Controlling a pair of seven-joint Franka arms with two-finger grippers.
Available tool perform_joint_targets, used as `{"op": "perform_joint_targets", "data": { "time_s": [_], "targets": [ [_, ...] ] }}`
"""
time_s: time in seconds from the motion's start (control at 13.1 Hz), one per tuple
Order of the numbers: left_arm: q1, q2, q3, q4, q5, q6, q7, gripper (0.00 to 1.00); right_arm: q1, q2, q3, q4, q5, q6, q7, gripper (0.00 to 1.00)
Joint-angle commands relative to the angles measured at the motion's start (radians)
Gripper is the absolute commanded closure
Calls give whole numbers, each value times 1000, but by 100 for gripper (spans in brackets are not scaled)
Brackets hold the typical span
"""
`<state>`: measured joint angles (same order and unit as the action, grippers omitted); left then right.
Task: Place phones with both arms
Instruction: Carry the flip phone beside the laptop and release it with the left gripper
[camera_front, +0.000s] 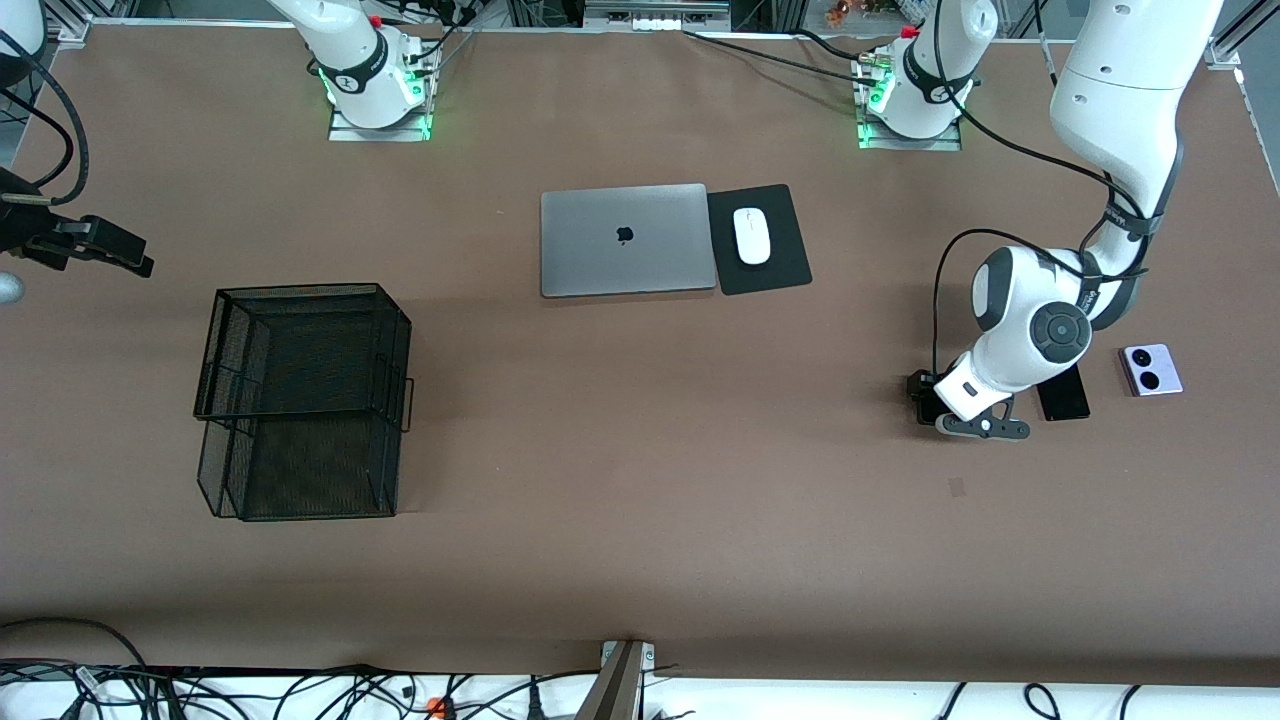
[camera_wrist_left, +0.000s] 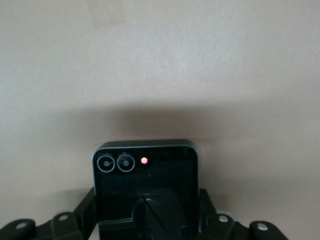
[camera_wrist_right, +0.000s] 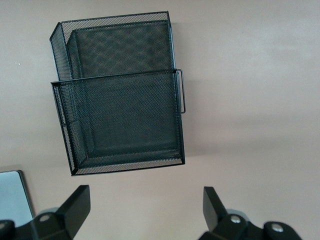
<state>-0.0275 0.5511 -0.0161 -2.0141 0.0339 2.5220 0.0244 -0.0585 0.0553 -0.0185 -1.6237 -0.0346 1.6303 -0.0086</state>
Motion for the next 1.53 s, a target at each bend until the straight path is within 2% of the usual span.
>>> {"op": "perform_joint_targets", "data": {
  "time_s": [0.0, 0.23, 0.38, 0.54, 0.69, 0.76, 0.84, 1.07, 1.45],
  "targets": [
    [-6, -49, -28, 96, -26, -174, 3, 64, -3, 0, 3, 11, 5, -10, -2, 0],
    [-8, -53, -94, 259, -25, -376, -4, 59, -3, 0, 3, 11, 5, -9, -1, 0],
    [-40, -46, -151, 339, -23, -388, -91, 60, -3, -2, 3, 11, 5, -10, -2, 0],
    [-144, -31, -156, 394, -23, -388, -241, 60, -3, 0, 3, 11, 5, -10, -1, 0],
    [-262, 25, -154, 464, -17, -387, -436, 59, -3, 0, 3, 11, 5, -10, -2, 0],
    [-302, 70, -154, 507, -25, -384, -522, 54, -1, 0, 3, 11, 5, -10, -2, 0],
    [-336, 120, -156, 558, -25, -381, -597, 54, -1, 0, 5, 11, 5, -10, -2, 0],
    [-474, 235, -142, 667, -16, -365, -707, 54, -1, 0, 5, 11, 5, -9, 1, 0],
    [-543, 360, -145, 672, -22, -171, -713, 49, 0, 9, 11, 11, 5, -9, 4, 0]
  ]
}}
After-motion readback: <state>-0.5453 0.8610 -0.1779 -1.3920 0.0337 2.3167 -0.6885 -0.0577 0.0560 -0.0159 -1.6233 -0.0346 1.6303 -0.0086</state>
